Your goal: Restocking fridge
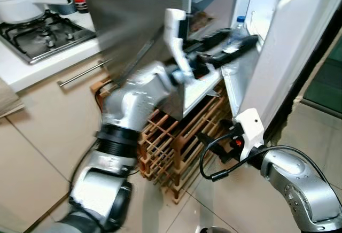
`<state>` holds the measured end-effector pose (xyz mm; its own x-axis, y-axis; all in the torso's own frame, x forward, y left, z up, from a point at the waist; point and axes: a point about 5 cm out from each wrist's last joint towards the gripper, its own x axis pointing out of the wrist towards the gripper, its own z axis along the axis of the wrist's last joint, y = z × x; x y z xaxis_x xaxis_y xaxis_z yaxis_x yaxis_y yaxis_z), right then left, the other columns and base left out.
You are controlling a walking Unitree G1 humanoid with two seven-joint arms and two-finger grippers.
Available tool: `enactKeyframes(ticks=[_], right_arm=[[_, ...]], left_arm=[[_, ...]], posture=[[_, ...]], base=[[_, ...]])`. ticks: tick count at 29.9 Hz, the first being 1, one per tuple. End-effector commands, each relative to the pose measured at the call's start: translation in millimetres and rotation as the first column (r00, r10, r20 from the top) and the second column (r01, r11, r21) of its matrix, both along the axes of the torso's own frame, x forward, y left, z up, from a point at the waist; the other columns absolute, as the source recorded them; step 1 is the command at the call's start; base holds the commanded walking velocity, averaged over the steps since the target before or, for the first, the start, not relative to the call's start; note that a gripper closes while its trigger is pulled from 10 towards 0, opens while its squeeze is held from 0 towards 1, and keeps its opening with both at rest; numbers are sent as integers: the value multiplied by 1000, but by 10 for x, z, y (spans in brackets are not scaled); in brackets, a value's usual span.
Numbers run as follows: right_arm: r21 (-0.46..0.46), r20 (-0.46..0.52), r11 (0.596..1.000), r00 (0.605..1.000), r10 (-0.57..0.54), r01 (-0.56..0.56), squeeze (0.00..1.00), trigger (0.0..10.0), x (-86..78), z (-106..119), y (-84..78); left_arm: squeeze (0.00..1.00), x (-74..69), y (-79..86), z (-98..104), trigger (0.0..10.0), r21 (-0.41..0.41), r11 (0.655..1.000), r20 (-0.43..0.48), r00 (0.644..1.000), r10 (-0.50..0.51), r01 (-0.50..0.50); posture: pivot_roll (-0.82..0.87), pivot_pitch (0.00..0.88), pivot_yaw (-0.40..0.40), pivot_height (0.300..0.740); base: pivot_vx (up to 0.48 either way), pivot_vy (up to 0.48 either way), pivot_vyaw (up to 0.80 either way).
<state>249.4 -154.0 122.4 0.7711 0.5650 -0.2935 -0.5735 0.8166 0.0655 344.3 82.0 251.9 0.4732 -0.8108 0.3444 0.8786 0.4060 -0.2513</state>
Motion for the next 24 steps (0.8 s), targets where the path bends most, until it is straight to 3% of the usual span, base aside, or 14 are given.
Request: enactKeyframes(ticks=[1, 7, 8, 9, 10, 11, 12, 13, 15, 16, 17, 20, 22, 24], right_arm=[[-4, 36, 997, 997, -75, 75, 12, 10000, 88, 30, -87], [-33, 115, 982, 977, -181, 185, 16, 10000, 234, 74, -208], [-32, 127, 976, 969, -211, 217, 16, 10000, 268, 84, -238], [-36, 153, 960, 950, -271, 279, 20, 10000, 327, 104, -305], [-36, 153, 960, 950, -271, 279, 20, 10000, 327, 104, -305], [-48, 174, 945, 935, -310, 323, 12, 10000, 365, 112, -359], [-74, 214, 906, 894, -393, 416, 8, 10000, 434, 120, -483], [-74, 214, 906, 894, -393, 416, 8, 10000, 434, 120, -483], [-53, 223, 872, 857, -465, 486, 4, 10000, 492, 121, -605], [-53, 223, 872, 857, -465, 486, 4, 10000, 492, 121, -605], [-20, 221, 871, 852, -474, 490, 4, 10000, 520, 134, -606], [19, 232, 873, 847, -478, 488, 0, 10000, 551, 169, -578], [46, 241, 886, 856, -457, 460, 16, 10000, 582, 205, -501], [125, 209, 909, 885, -415, 396, 27, 10000, 605, 198, -280]], left_arm=[[0, 39, 331, -88, 10000, 48, 991, -9, 992, 125, -124], [0, -2, 820, -292, 10000, 126, 947, -48, 952, 303, -295], [0, -2, 898, -345, 10000, 134, 932, -65, 935, 349, -338], [0, 13, 1024, -442, 10000, 143, 892, -97, 891, 443, -428], [0, 13, 1024, -442, 10000, 143, 892, -97, 891, 443, -428], [0, 33, 1101, -504, 10000, 150, 856, -119, 850, 512, -495], [0, 72, 1214, -626, 10000, 179, 766, -158, 751, 641, -617], [0, 72, 1214, -626, 10000, 179, 766, -158, 751, 641, -617], [0, 81, 1273, -778, 10000, 234, 644, -184, 618, 765, -728], [0, 81, 1273, -778, 10000, 234, 644, -184, 618, 765, -728], [0, 57, 1232, -840, 10000, 257, 594, -172, 568, 805, -763], [0, 27, 1155, -873, 10000, 269, 570, -151, 551, 821, -776], [0, -11, 1039, -886, 10000, 279, 569, -111, 562, 819, -773], [0, -56, 884, -934, 10000, 296, 568, -85, 571, 816, -768]], posture=[[-206, 0, 59, 740], [-179, 0, 46, 740], [-179, 0, 46, 740], [-171, 0, 41, 740], [-171, 0, 41, 740], [-168, 0, 39, 740], [-158, 0, 31, 740], [-158, 0, 31, 740], [-156, 0, 27, 740], [-156, 0, 27, 740], [-148, 0, 22, 740], [-148, 0, 22, 740], [-142, 0, 22, 740], [-129, 0, 20, 740]], base=[[0, 0, 0], [0, 0, 0], [0, 0, 0], [0, 0, 0], [0, 0, 0], [0, 0, 0], [0, 0, 0], [0, 0, 0], [0, 0, 0], [0, 0, 0], [0, 0, 0], [0, 0, 0], [0, 0, 0], [0, 0, 766]])
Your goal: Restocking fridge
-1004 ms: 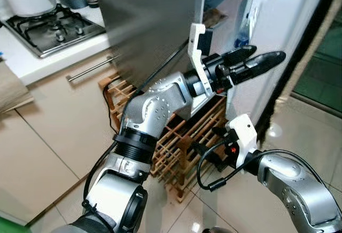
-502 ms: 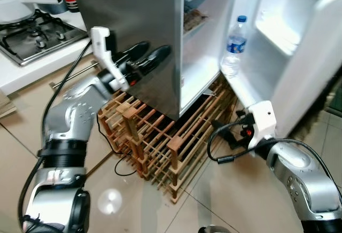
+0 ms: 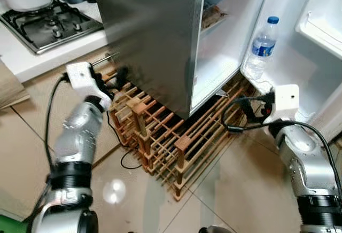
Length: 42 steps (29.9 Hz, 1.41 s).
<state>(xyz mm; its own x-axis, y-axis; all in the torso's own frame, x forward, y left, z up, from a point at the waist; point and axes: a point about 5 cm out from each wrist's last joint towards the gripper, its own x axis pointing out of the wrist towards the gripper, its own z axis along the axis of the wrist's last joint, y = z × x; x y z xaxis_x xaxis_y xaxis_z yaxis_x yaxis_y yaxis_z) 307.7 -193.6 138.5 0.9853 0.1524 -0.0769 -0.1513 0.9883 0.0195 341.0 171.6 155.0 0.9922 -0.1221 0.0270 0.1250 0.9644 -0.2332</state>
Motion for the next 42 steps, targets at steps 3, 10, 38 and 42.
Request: enactKeyframes(ticks=[3, 10, 38, 42], right_arm=[[82, 9, 989, 992, 126, -126, 31, 10000, -3, 3, 356], [134, 1, 939, 948, 320, -317, 39, 10000, -98, -68, 765], [82, 70, 947, 950, 305, -310, 55, 10000, 101, 70, 809], [84, 80, 943, 946, 314, -321, 78, 10000, 103, 80, 842]], left_arm=[[0, -59, -115, -7, 10000, 63, 998, 14, 1000, 9, -10], [0, -244, -285, 10, 10000, 166, 986, 86, 995, -46, 31], [0, -135, 37, 25, 10000, 299, 887, 68, 936, 347, -351], [0, -125, 16, 77, 10000, 300, 892, 98, 941, 323, -338]], posture=[[-119, 0, 8, 740], [-107, 6, 4, 740], [-118, 0, -6, 740], [-112, 0, -3, 740]], base=[[0, 0, 748], [0, 0, 733], [103, -199, 555], [0, 0, 595]])
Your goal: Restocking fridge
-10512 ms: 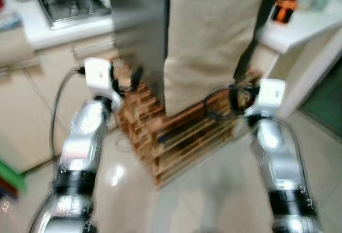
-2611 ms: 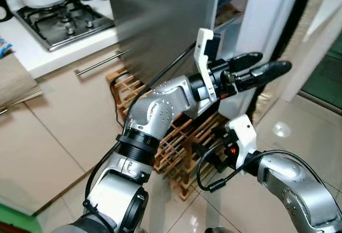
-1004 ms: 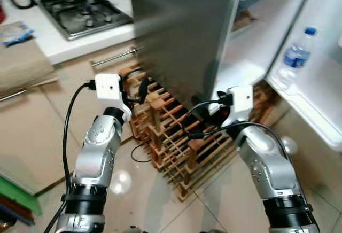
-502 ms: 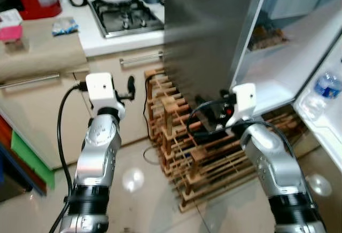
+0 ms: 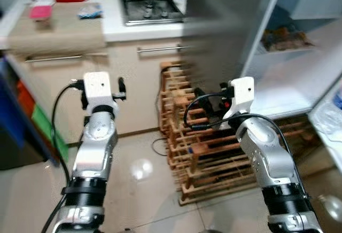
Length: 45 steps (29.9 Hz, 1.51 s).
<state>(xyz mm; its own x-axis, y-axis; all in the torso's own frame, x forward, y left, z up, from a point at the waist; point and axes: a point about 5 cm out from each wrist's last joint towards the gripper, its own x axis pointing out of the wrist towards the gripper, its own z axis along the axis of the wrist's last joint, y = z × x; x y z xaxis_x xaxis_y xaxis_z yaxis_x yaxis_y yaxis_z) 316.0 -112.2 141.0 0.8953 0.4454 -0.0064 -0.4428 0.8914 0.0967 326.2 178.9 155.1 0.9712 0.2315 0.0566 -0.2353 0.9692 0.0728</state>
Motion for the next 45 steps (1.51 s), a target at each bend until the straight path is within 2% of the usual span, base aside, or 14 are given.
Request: enactKeyframes(ticks=[1, 3, 6, 10, 17, 20, 23, 29, 34, 45], right_arm=[[7, 24, 1000, 1000, 13, -13, 75, 10000, 28, 53, 26], [8, 23, 1000, 1000, 11, -12, 78, 10000, 32, 52, 25], [-17, 18, 1000, 1000, -6, 6, 27, 10000, 47, 34, 33], [3, 24, 999, 999, -34, 34, 8, 10000, 74, 52, 39], [-10, 21, 986, 986, -165, 165, 16, 10000, 164, 26, -118], [-16, 28, 985, 984, -173, 174, 20, 10000, 184, 40, -123], [-20, 62, 988, 986, -154, 156, 16, 10000, 202, 82, -67], [-15, 67, 991, 989, -132, 133, 27, 10000, 209, 105, -40], [-38, 65, 990, 989, -135, 138, 43, 10000, 217, 82, -35], [-40, 73, 989, 987, -140, 143, 12, 10000, 208, 72, -53]], left_arm=[[0, 23, -68, 87, 10000, 19, 999, 33, 999, -39, 38], [0, 23, -76, 85, 10000, 15, 999, 31, 998, -46, 45], [0, 11, -126, 85, 10000, -8, 996, 35, 995, -93, 94], [0, 19, -113, 94, 10000, -5, 996, 39, 995, -88, 88], [0, 55, -126, 71, 10000, 17, 993, 6, 993, -114, 114], [0, 65, -143, 85, 10000, 29, 992, 4, 993, -121, 121], [0, 65, -217, 117, 10000, 1, 990, 23, 990, -138, 138], [0, 47, -281, 152, 10000, -14, 982, 47, 982, -185, 186], [0, 56, -257, 182, 10000, -1, 985, 60, 983, -174, 174], [0, 65, -267, 195, 10000, -3, 987, 66, 984, -163, 164]], posture=[[-110, 0, -1, 740], [-110, 0, 0, 740], [-111, 0, 5, 740], [-112, 0, 6, 740], [-111, 0, 6, 740], [-110, 0, 7, 740], [-108, 0, 5, 740], [-108, 0, 1, 740], [-109, 1, 0, 740], [-114, 1, 0, 740]], base=[[0, 0, 581], [0, 0, 578], [0, 0, 317], [0, 209, 0], [0, 378, 0], [0, 0, -254], [0, 0, -513], [0, 0, 0], [472, 0, 520], [464, 0, 0]])
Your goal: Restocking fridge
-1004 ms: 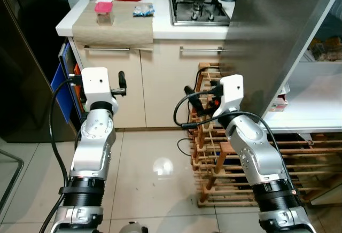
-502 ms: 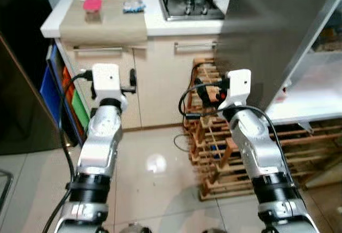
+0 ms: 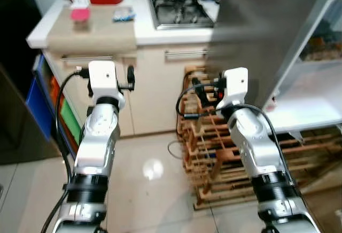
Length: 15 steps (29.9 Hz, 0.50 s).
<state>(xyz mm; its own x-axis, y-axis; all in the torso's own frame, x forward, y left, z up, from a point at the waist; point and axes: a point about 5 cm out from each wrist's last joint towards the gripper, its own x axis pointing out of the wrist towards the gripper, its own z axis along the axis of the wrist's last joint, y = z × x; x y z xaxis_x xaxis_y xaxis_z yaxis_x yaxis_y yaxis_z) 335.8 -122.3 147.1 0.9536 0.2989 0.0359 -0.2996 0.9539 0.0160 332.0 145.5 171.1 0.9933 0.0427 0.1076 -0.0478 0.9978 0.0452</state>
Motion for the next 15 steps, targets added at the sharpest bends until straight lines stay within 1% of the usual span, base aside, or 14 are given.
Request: enactKeyframes(ticks=[1, 4, 5, 9, 11, 12, 13, 15], right_arm=[[21, 5, 1000, 1000, 21, -21, 16, 10000, 7, 14, 50], [-1, 5, 999, 999, 33, -33, 24, 10000, 6, 16, 55], [-1, 7, 999, 999, 43, -43, 63, 10000, 4, 19, 68], [1, 10, 998, 998, 59, -59, 75, 10000, -3, 26, 100], [13, 13, 998, 998, 61, -61, 75, 10000, -6, 29, 115], [18, 14, 998, 998, 57, -57, 59, 10000, -4, 30, 117], [23, 9, 998, 999, 51, -51, 35, 10000, -1, 27, 116], [27, 5, 998, 999, 52, -52, 27, 10000, 5, 23, 119]], left_arm=[[0, 6, 67, 34, 10000, 9, 1000, 12, 999, 30, -30], [0, 6, 69, 36, 10000, 8, 999, 13, 999, 32, -32], [0, 6, 72, 42, 10000, 9, 999, 16, 999, 33, -34], [0, -1, 73, 59, 10000, 12, 999, 27, 999, 31, -32], [0, -7, 69, 72, 10000, 9, 1000, 35, 999, 26, -27], [0, -8, 67, 76, 10000, 9, 1000, 37, 999, 25, -25], [0, -8, 64, 81, 10000, 9, 1000, 39, 999, 23, -23], [0, -4, 61, 84, 10000, 9, 1000, 42, 999, 21, -21]], posture=[[-114, 1, 0, 740], [-113, 1, -2, 740], [-111, 0, -1, 740], [-111, 0, -1, 740], [-109, 0, 1, 740], [-109, 0, 1, 740], [-109, 1, 1, 740], [-110, 0, 2, 740]], base=[[446, 0, 0], [446, 0, 0], [450, 0, 681], [450, 0, 677], [442, 0, 659], [439, 0, 656], [439, 0, 0], [439, 0, 0]])
